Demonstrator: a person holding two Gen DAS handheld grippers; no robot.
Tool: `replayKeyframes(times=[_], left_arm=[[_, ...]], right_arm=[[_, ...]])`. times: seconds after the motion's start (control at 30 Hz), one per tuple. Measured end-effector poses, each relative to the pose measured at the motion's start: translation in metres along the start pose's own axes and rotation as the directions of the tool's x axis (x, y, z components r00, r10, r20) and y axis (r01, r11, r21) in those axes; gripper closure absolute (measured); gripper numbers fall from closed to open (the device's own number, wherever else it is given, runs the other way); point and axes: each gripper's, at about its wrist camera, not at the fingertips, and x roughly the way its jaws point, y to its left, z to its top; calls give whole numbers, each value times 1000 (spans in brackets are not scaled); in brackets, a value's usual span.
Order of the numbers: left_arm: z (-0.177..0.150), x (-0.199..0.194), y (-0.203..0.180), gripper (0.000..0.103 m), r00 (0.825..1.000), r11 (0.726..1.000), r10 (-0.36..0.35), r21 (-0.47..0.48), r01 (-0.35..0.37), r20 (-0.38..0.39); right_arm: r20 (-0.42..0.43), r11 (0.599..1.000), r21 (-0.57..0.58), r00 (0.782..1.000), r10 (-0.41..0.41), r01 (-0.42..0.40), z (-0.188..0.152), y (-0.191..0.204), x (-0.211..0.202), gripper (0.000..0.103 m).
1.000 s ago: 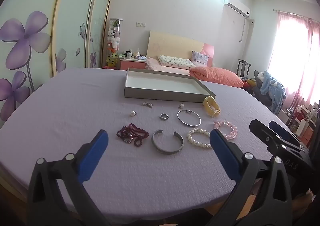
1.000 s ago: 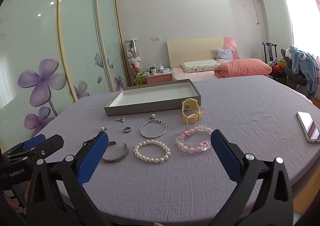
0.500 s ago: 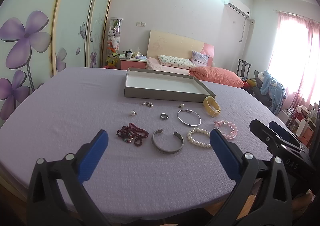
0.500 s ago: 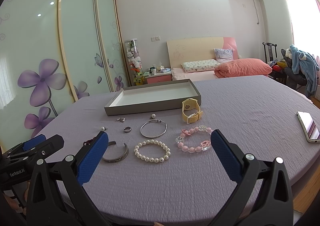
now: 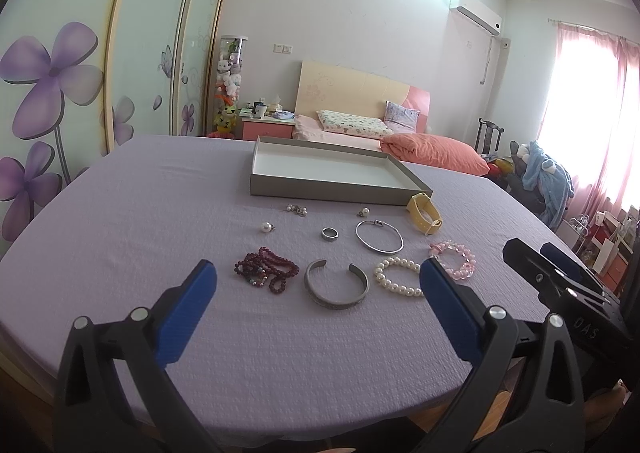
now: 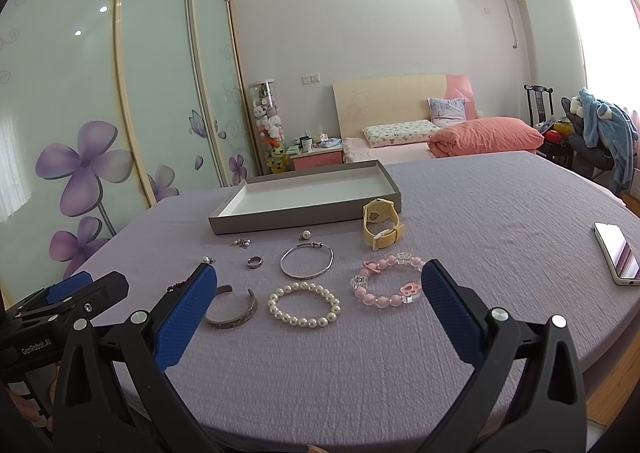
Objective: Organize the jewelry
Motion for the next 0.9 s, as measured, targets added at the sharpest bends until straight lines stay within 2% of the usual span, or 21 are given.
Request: replayKeyframes(times=[0.9], left_arm=[[-3, 4, 1, 2, 1000, 1000, 0, 0, 0, -1]], right_arm=[[2, 1000, 1, 1000, 2, -2, 2, 0, 1, 1]])
